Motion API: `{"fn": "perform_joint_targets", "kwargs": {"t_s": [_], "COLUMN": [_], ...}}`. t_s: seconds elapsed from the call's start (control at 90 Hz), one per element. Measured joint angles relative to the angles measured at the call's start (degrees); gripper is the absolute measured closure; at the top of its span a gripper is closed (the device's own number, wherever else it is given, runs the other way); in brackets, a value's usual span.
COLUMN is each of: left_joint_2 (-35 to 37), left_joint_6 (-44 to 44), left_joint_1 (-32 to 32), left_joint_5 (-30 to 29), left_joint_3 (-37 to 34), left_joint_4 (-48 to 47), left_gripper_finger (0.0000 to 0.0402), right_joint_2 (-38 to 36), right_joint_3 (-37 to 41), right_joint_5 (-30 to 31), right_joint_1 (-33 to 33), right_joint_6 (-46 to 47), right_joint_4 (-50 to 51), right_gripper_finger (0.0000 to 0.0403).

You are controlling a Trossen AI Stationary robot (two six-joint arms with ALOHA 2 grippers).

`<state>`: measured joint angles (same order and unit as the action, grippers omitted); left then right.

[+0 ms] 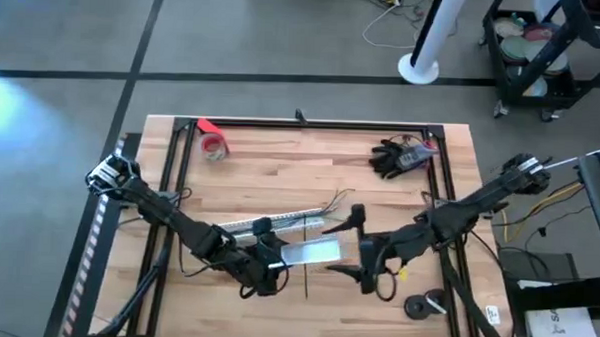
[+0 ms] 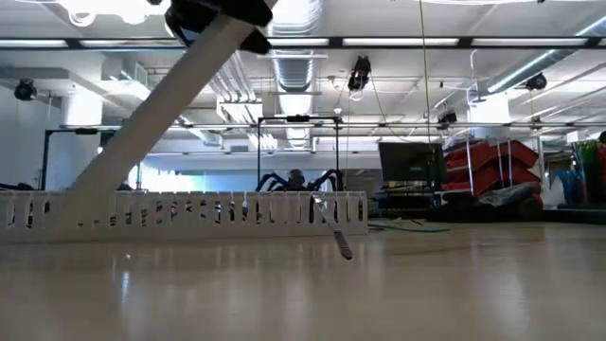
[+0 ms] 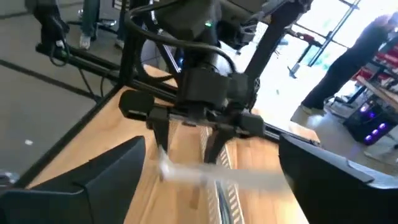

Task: Ziptie cables
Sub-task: Close the cable duct

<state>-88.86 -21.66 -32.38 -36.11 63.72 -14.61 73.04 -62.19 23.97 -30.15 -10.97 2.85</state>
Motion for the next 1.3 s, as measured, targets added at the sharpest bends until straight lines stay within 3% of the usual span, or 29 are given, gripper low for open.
{"fn": "perform_joint_targets", "kwargs": {"t_s": [0.233,0.356,0.533,0.789,1.0,1.122,1.3], "left_joint_2": [5.5,6.7,6.2,5.7,5.7,5.7,5.7], "left_joint_6": [5.2,14.2,26.0,33.1,33.8,34.1,34.4], "left_joint_1": [-4.3,-5.1,-2.5,3.0,7.0,7.3,7.3], "left_joint_5": [-11.5,-15.9,-8.0,2.8,13.2,14.1,14.1], "left_joint_3": [0.0,-2.3,-9.3,-17.6,-18.6,-18.5,-18.9], "left_joint_4": [1.3,15.1,39.7,61.8,64.9,64.6,64.5], "left_gripper_finger": [0.0181,0.0181,0.0181,0.0181,0.0181,0.0181,0.0181], "right_joint_2": [-5.1,-4.4,0.1,6.5,8.2,9.3,11.7], "right_joint_3": [1.9,4.4,6.5,5.4,-0.3,-4.4,-8.8], "right_joint_5": [0.0,0.1,1.4,1.6,-0.6,-5.7,-6.0], "right_joint_1": [0.0,0.2,0.2,1.8,4.7,6.6,7.7], "right_joint_6": [4.9,6.0,3.8,-5.2,-5.4,-0.5,-0.6], "right_joint_4": [2.4,-0.1,-10.2,-30.8,-29.0,-25.0,-20.0], "right_gripper_finger": [0.0054,0.0054,0.0054,0.0054,0.0055,0.0054,0.0054]}}
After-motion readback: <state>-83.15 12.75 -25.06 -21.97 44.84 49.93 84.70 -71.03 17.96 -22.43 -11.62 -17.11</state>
